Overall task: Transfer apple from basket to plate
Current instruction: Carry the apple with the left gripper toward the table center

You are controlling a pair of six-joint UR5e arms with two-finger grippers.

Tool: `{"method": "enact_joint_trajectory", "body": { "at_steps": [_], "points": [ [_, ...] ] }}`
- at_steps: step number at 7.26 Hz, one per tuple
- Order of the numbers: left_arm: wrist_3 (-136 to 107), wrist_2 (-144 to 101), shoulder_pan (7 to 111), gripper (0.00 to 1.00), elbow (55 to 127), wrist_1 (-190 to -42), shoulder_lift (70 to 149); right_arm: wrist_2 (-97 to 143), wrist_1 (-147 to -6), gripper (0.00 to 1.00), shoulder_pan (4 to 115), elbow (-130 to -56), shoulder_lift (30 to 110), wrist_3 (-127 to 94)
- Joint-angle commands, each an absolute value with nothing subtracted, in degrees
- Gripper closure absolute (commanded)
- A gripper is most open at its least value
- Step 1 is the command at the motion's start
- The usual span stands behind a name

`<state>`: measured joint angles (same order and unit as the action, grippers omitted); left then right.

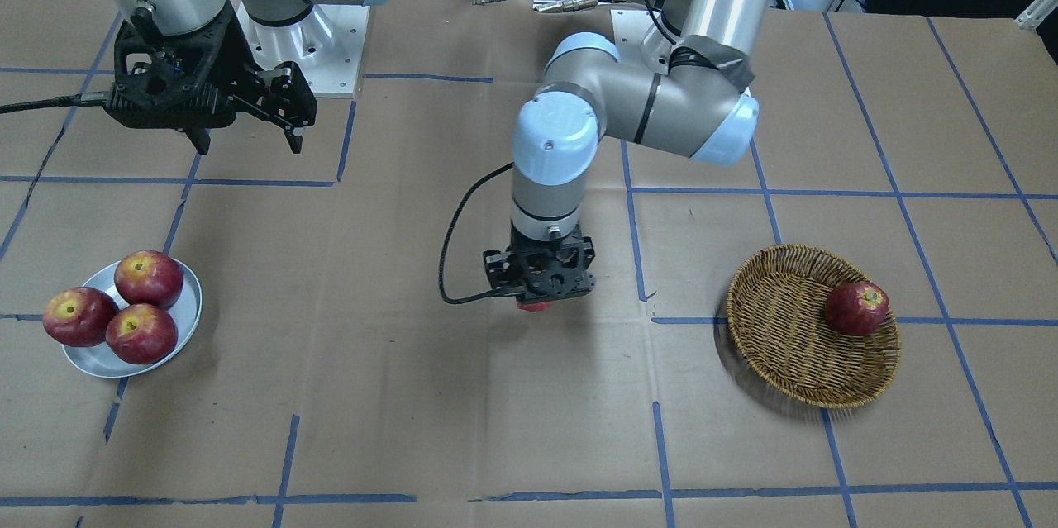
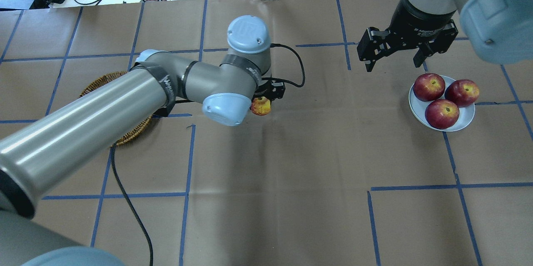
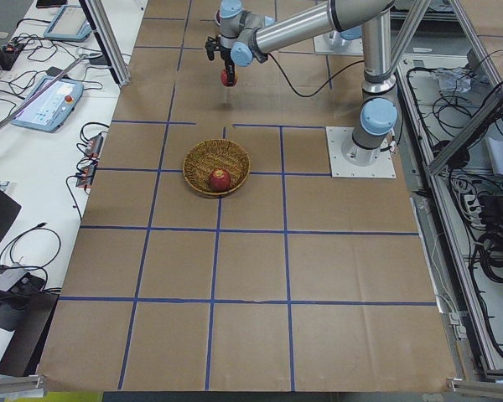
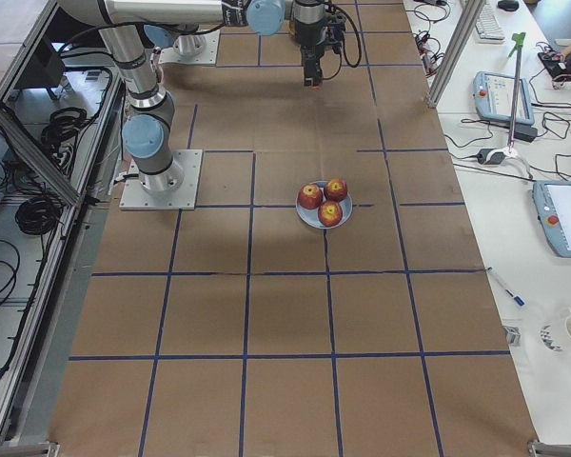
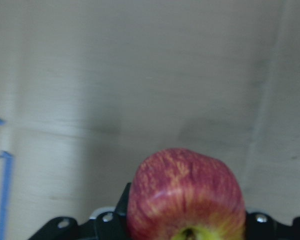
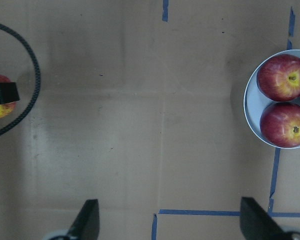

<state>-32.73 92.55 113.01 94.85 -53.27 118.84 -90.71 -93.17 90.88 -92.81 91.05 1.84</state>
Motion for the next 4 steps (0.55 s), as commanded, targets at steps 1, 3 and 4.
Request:
{"method": "enact_joint_trajectory", "body": {
  "at_steps": [1,3,4],
  "points": [
    [-34.4,92.6,115.3,0.47,91.7,-53.0,123.0,-90.7,-93.2,0.0,90.9,-92.8,91.1,1.8],
    [-34.0,92.5,115.1,0.45,91.8,-51.6,123.5,-90.7,-93.2,0.0,90.9,-92.8,91.1,1.8],
    [-33.3,92.5,115.0,0.44,91.8,-51.5,123.8,-90.7,-93.2,0.0,90.9,-92.8,91.1,1.8]
  ]
}}
